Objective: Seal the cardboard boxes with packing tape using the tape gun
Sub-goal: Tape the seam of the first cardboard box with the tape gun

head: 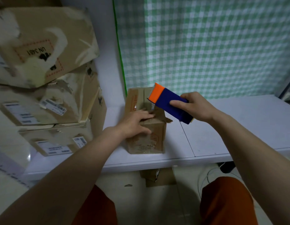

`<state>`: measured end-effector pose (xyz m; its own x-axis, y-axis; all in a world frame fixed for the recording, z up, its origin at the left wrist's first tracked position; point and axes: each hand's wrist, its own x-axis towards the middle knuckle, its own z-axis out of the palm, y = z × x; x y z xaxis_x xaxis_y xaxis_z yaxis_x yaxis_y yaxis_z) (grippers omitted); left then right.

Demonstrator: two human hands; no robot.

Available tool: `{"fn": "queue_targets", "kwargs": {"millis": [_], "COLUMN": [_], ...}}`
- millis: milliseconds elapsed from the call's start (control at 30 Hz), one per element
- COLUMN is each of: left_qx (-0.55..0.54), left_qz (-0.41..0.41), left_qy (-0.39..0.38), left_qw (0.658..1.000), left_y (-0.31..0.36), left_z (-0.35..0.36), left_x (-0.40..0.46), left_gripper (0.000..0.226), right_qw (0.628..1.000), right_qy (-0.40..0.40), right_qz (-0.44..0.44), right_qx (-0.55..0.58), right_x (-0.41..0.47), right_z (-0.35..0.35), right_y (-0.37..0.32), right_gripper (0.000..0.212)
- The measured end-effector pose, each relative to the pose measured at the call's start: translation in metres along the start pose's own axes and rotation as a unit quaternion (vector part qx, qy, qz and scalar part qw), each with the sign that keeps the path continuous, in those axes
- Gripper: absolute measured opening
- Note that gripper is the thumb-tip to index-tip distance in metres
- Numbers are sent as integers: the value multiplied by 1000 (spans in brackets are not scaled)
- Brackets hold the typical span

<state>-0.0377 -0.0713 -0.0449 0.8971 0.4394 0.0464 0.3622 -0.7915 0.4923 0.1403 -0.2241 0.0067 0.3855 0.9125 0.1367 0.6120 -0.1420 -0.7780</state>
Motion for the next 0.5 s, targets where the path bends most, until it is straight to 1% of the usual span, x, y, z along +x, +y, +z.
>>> {"fn": "queue_targets", "kwargs": {"millis": [33,67,100,133,167,200,233,267,333,433,500], "left_qx": [-100,-195,-267,-325,-382,-438,-474,-496,-504,-492,-500], "left_qz": [-41,-89,-139,-174,-186,-181,-174,-161,-132,-114,-110], "left_qy": [35,86,140,175,182,169,149,131,94,54,45], "left_qw": [993,973,943,913,887,864,850,843,848,862,858], "left_y": [4,7,8,8,8,9,13,17,29,31,26], "left_z": [-3,-6,-12,-18,-25,-32,-39,-46,-58,-70,-74], "left_x": [0,1,4,8,10,10,9,8,3,-2,-7], "left_gripper": [59,49,39,33,33,40,48,53,53,41,34], "right_qw": [1000,999,999,999,998,998,997,996,995,994,992], "right_qy": [-17,-30,-39,-45,-51,-58,-66,-72,-85,-108,-120], "right_qz": [-7,-14,-20,-26,-31,-35,-38,-41,-42,-35,-26], "right_qx": [12,17,16,12,8,9,14,21,24,1,-8], "right_x": [-1,-2,-2,-2,-2,-3,-3,-3,-3,0,0], "right_z": [-1,-2,-2,-3,-4,-5,-5,-6,-6,-8,-11], "right_y": [0,0,1,1,0,-1,-3,-4,-7,-7,-7], "right_gripper": [24,21,20,21,22,21,19,17,13,11,10]}}
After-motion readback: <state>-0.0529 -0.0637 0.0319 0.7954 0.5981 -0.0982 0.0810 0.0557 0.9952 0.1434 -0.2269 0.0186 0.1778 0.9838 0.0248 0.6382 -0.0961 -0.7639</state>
